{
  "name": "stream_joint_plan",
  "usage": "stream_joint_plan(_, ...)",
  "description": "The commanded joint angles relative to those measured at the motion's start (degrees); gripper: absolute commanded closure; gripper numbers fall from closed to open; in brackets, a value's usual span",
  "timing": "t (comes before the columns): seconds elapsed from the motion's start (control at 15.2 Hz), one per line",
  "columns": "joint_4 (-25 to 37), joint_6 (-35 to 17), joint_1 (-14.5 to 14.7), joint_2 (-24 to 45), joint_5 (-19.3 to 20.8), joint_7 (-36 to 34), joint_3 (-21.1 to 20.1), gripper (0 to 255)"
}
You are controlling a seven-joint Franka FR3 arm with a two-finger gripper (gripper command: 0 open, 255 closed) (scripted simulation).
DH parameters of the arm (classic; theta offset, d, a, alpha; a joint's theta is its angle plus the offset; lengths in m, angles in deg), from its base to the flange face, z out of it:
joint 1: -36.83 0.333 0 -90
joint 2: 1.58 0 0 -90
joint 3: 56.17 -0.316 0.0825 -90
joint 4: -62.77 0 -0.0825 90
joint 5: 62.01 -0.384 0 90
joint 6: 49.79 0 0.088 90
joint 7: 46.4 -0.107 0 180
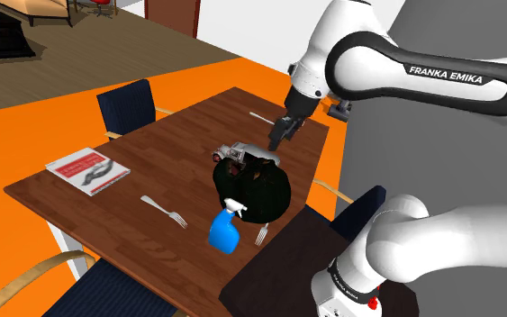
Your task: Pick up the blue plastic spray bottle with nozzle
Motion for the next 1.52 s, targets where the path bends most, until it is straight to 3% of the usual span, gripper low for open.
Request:
stream_joint_plan(0.0,-1.63,-3.57,0.49,2.49,-0.59,-0.65,-0.98,0)
stream_joint_plan(0.92,-7.55,-27.62,4.35,24.69,-3.65,-7.65,-9.91,0)
stream_joint_plan(1.45,-9.75,-34.98,3.93,29.92,-2.78,-8.48,-10.68,0)
